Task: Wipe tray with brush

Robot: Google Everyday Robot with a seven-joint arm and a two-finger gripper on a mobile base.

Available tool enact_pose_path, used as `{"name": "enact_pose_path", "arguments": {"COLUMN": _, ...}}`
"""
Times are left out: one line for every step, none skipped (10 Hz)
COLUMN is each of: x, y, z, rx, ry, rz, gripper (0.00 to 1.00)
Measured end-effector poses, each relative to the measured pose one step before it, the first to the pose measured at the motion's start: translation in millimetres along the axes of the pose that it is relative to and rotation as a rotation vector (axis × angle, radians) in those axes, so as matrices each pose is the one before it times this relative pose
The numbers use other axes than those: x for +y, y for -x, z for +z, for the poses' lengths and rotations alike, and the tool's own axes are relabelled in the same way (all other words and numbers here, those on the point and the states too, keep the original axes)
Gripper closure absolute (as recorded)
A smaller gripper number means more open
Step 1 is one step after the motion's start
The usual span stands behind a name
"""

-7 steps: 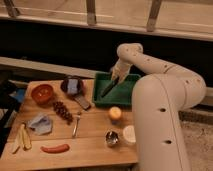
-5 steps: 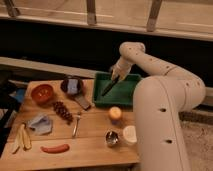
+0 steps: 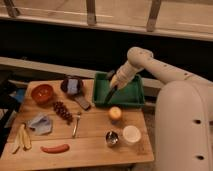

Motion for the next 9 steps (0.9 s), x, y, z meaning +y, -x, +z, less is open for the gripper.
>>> {"name": "enact_pose_path", "arguments": {"x": 2.34, "y": -8.32, "z": 0.96, "rx": 0.00906, "ry": 0.01005, "rz": -0.00384, "gripper": 1.00}}
{"name": "enact_pose_path", "arguments": {"x": 0.83, "y": -2.21, "z": 0.63, "rx": 0.00293, "ry": 0.00252, "rz": -0.00137, "gripper": 1.00}}
{"name": "enact_pose_path", "arguments": {"x": 0.17, "y": -0.13, "z": 0.37, "rx": 0.00039, "ry": 0.00050, "rz": 0.00002, "gripper": 1.00}}
{"name": "enact_pose_path", "arguments": {"x": 1.47, "y": 0.23, "z": 0.22, "rx": -0.00006, "ry": -0.00200, "rz": -0.00288, "gripper": 1.00}}
{"name": "enact_pose_path", "arguments": {"x": 0.17, "y": 1.15, "z": 0.40, "rx": -0.00384, "ry": -0.01022, "rz": 0.00150, "gripper": 1.00}}
{"name": "enact_pose_path", "arguments": {"x": -2.56, "y": 3.39, "z": 1.35, "rx": -0.00234, "ry": -0.03680, "rz": 0.01037, "gripper": 1.00}}
{"name": "enact_pose_path", "arguments": {"x": -3.87, "y": 4.38, "z": 3.94, "rx": 0.00136, "ry": -0.08084, "rz": 0.02403, "gripper": 1.00}}
{"name": "enact_pose_path", "arguments": {"x": -3.33, "y": 2.53, "z": 4.76, "rx": 0.00144, "ry": -0.06944, "rz": 0.02466, "gripper": 1.00}}
{"name": "enact_pose_path", "arguments": {"x": -8.81, "y": 1.20, "z": 2.55, "rx": 0.00112, "ry": -0.04931, "rz": 0.03162, "gripper": 1.00}}
